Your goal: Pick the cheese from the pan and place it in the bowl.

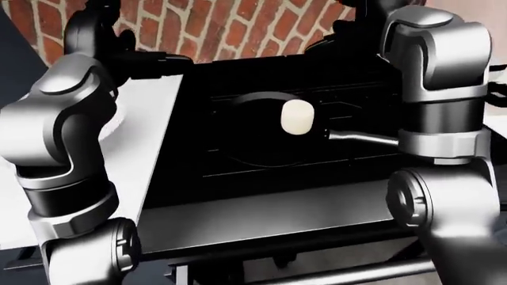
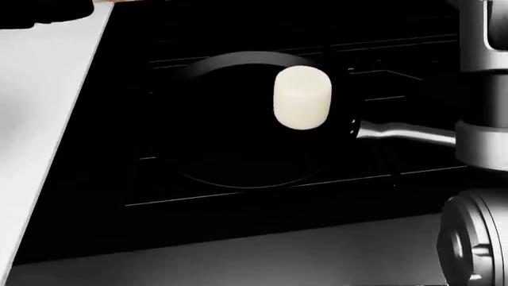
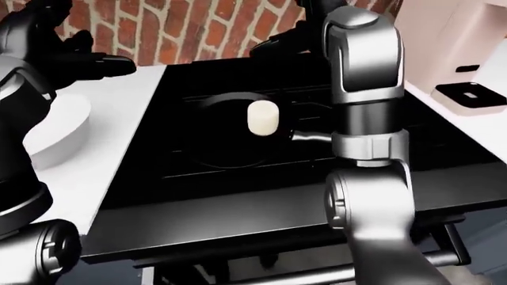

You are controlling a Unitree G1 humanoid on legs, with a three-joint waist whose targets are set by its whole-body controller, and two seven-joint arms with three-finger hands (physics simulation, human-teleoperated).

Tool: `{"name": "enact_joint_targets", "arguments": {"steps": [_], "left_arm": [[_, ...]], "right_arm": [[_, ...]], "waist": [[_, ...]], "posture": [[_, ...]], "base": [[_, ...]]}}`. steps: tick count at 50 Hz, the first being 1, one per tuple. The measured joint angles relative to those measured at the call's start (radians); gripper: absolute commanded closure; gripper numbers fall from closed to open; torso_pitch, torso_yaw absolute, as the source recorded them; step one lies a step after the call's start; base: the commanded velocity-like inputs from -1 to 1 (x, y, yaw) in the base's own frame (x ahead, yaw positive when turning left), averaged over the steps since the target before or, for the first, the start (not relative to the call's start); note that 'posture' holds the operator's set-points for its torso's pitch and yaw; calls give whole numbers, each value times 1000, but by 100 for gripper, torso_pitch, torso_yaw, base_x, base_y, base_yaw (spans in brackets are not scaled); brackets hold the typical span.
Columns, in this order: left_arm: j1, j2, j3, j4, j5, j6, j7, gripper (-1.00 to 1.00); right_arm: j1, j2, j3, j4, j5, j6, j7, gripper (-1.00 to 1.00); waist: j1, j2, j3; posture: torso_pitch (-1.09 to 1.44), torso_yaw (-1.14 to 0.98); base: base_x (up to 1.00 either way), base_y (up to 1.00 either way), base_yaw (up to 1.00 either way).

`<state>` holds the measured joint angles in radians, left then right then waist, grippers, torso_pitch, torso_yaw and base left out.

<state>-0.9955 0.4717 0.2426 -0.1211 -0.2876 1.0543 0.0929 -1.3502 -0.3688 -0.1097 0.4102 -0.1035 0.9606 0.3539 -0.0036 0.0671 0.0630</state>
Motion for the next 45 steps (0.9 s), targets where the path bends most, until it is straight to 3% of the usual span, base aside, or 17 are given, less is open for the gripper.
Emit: {"name": "enact_joint_targets", "arguments": {"steps": [2,4,5,9,13,16,30,45], "left_arm": [[-12,1,-3,0,2,-1,1,-100],[-16,0,-7,-2,1,-2,-1,-100],[-11,-4,-9,-4,0,-3,-2,-100],[0,-8,-22,20,-6,14,-11,-100],[-11,-1,-14,8,-6,7,-14,-100],[-12,3,-10,0,-5,-1,-14,-100],[-12,49,4,53,7,-26,-36,-100],[-7,99,28,134,34,-87,-71,-100]], "right_arm": [[-16,-5,-16,2,19,5,-3,-100],[-32,-20,-19,8,36,7,-1,-100],[-29,-29,-11,3,41,0,5,-100],[-15,-46,19,47,26,-54,36,-100],[-15,-51,26,117,3,-224,72,-100],[-47,-63,48,162,-42,-273,117,-100],[-160,-53,73,260,-250,-384,369,-100],[-233,-40,89,357,-411,-468,497,-100]], "waist": [[-3,-26,14],[-1,-67,19],[0,-74,22],[-4,-56,11],[-6,-43,7],[-9,-37,3],[-17,-37,8],[-15,-33,9]], "posture": [[0,0],[0,0],[0,0],[0,0],[0,0],[0,0],[0,0],[0,0]], "base": [[0,0,0],[0,0,0],[0,0,0],[0,0,0],[0,0,0],[0,0,0],[0,0,0],[0,0,0]]}}
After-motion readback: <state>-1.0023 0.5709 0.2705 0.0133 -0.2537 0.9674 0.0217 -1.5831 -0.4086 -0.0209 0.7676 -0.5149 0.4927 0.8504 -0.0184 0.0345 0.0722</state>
